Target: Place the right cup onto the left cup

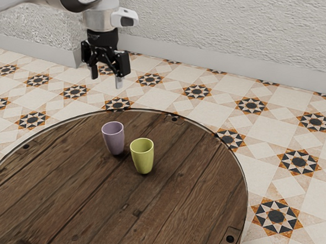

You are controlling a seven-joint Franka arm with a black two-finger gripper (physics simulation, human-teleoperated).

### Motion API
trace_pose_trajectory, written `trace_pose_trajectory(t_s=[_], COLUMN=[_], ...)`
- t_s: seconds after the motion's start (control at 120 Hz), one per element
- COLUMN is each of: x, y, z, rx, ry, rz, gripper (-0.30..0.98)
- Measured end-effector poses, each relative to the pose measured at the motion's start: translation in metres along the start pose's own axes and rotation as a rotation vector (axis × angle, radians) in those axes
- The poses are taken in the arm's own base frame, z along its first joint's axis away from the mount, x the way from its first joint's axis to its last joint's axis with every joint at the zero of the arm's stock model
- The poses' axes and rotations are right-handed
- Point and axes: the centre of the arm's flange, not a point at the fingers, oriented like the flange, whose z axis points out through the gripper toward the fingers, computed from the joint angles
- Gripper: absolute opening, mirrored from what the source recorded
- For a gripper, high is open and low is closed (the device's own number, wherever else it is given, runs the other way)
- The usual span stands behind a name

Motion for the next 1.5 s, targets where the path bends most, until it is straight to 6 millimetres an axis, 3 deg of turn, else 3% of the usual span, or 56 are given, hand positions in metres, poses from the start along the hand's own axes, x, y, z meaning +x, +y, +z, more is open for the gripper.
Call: trace_pose_trajectory(t_s=[0.158, 0.558, 0.783, 0.858, 0.967, 1.183, 1.5], x=[0.004, 0.077, 0.124, 0.135, 0.139, 0.126, 0.135], y=[0.002, 0.027, 0.049, 0.057, 0.062, 0.066, 0.061], z=[0.006, 0.136, 0.158, 0.173, 0.192, 0.239, 0.278], rx=[-0.002, 0.013, 0.021, 0.022, 0.023, 0.006, 0.000], ry=[-0.008, -0.110, -0.057, -0.064, -0.081, -0.132, -0.126], rz=[-0.004, 0.021, 0.048, 0.058, 0.063, 0.044, -0.004], gripper=[0.69, 0.69, 0.69, 0.69, 0.69, 0.69, 0.69])
